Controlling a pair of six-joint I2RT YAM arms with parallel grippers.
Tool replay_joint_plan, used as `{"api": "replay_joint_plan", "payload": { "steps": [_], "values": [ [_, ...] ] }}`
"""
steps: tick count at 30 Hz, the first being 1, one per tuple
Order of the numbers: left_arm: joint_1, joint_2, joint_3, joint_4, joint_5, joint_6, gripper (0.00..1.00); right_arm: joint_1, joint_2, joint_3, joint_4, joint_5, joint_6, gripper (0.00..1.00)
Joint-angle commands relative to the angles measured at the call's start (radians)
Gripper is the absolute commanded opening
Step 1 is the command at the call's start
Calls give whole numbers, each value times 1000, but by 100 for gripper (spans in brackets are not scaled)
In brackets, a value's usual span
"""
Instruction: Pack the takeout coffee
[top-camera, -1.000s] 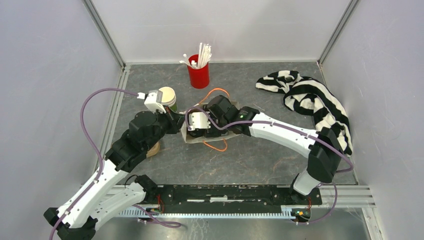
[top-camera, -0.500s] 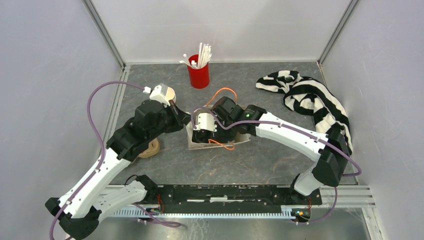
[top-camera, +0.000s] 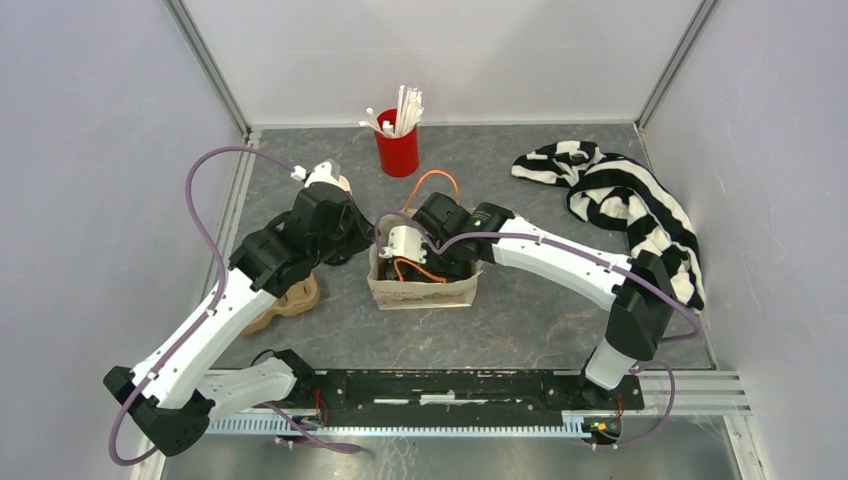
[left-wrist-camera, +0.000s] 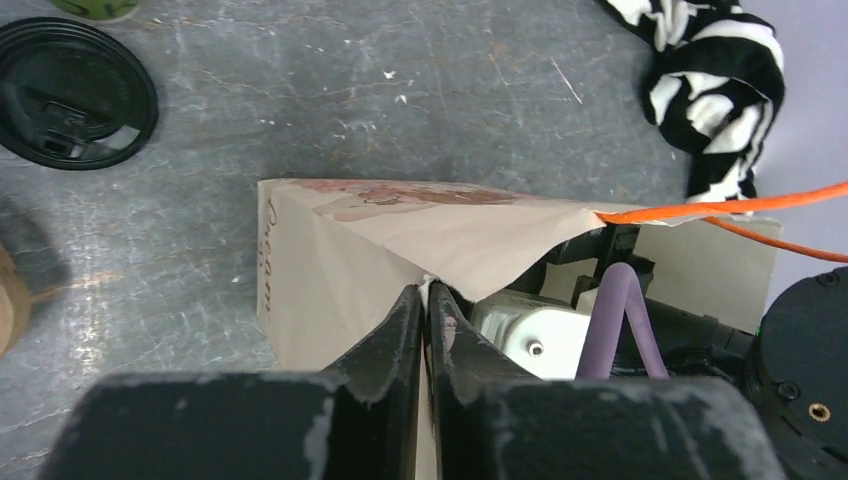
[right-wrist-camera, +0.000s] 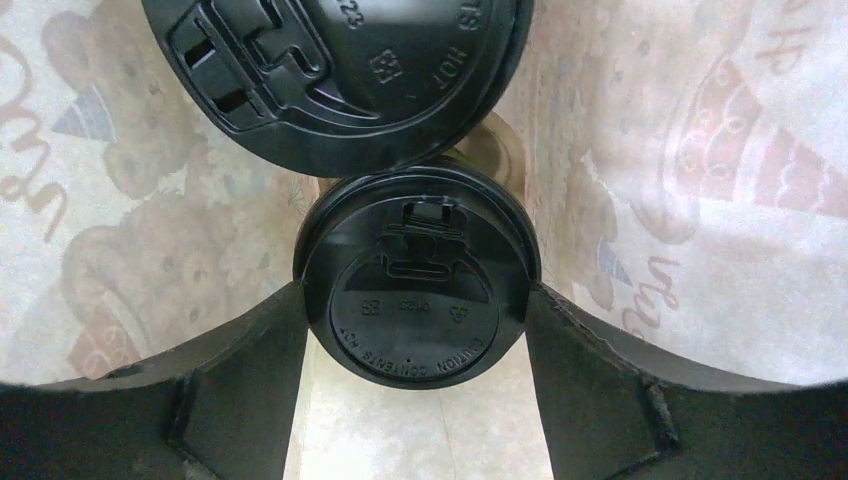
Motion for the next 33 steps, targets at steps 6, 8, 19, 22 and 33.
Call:
{"api": "replay_joint_plan", "payload": {
  "steps": [6, 8, 19, 22, 33],
  "values": [
    [-3, 10, 92, -8, -138, 83, 30, -8, 59, -13, -11, -46, -2, 0],
    [-2, 4, 104, -10, -152, 105, 37, -13, 67, -21, -9, -40, -9, 0],
    [-2, -54, 196, -69, -249, 211, 49, -23, 142, -61, 29, -53, -21, 0],
    [-2, -63, 215, -89, -262, 219, 49, -23, 142, -38, 16, -47, -23, 0],
    [-2, -83, 242, -109, -249, 229, 49, -23, 64, 92, -14, -38, 43, 48]
  ]
}}
